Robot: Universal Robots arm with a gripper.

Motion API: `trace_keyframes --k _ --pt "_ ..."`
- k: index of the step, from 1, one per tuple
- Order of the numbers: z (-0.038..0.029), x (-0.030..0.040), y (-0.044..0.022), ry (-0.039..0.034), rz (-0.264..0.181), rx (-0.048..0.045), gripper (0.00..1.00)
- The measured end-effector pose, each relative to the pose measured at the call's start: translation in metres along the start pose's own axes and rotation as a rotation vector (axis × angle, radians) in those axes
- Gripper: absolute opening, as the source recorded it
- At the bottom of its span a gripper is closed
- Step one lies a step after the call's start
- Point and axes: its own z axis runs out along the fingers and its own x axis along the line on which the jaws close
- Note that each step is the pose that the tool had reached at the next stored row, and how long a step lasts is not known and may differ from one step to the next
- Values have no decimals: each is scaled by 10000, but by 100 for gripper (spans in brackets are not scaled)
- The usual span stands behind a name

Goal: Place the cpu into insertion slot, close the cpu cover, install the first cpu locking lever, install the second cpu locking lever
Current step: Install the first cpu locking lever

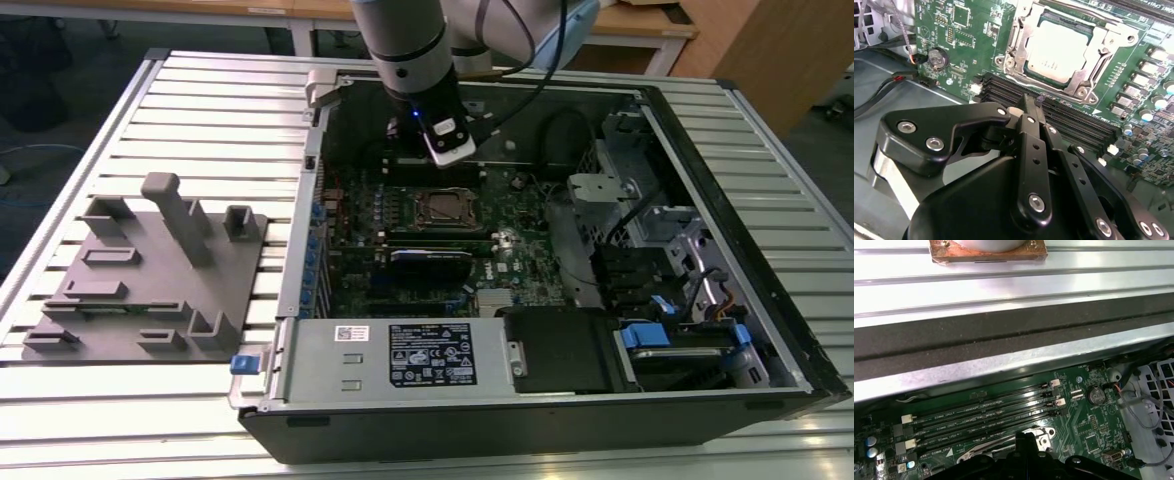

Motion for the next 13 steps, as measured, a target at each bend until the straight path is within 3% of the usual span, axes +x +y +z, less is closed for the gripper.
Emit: trace_keyframes --k 5,10,13 --pt "6 1 -2 219 0 203 10" --pt "14 2 -3 601 35 432 10" --pt "14 3 -4 632 38 451 10"
